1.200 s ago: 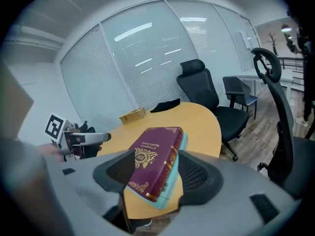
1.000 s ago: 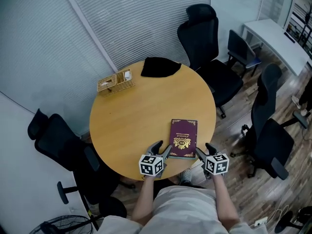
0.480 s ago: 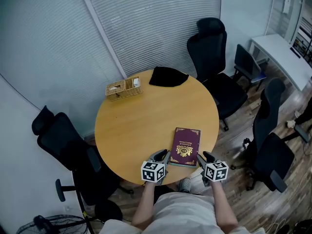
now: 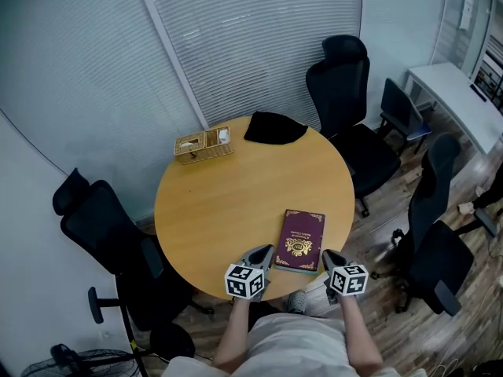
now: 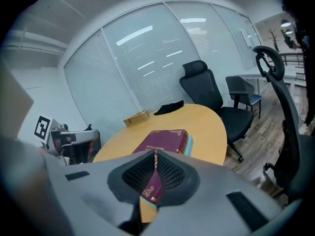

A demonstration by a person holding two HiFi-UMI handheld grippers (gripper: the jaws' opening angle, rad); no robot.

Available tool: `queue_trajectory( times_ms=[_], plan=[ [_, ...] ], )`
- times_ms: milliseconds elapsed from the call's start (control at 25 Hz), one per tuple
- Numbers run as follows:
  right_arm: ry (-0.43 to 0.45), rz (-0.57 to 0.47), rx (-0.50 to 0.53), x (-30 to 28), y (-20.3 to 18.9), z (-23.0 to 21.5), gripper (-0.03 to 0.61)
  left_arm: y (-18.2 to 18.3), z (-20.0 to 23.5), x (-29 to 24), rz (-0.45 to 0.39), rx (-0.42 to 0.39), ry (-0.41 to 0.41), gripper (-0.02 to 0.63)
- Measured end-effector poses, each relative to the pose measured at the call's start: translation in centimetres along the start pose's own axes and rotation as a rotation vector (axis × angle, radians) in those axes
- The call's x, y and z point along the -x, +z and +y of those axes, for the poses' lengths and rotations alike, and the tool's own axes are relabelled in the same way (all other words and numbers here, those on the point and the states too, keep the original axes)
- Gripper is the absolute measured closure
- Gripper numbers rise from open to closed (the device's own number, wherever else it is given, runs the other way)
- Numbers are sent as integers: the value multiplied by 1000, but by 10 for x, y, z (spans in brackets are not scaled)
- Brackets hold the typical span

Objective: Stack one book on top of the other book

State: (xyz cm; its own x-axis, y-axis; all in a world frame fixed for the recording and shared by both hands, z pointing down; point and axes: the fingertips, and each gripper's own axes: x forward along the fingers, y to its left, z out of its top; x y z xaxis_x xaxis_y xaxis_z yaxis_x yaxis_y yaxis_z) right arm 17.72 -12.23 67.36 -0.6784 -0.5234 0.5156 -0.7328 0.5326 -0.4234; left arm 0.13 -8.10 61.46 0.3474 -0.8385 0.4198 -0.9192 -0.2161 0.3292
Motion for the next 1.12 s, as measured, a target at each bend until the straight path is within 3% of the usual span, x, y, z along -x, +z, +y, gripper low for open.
queue_trajectory(
  times_ms=[320, 1120],
  plan=[
    [-12, -50, 62, 1, 12, 5, 558, 3, 2, 3, -5, -4, 3, 586],
    [2, -7, 96, 1, 4, -3, 558, 6, -1, -14, 6, -17, 17, 584]
  ],
)
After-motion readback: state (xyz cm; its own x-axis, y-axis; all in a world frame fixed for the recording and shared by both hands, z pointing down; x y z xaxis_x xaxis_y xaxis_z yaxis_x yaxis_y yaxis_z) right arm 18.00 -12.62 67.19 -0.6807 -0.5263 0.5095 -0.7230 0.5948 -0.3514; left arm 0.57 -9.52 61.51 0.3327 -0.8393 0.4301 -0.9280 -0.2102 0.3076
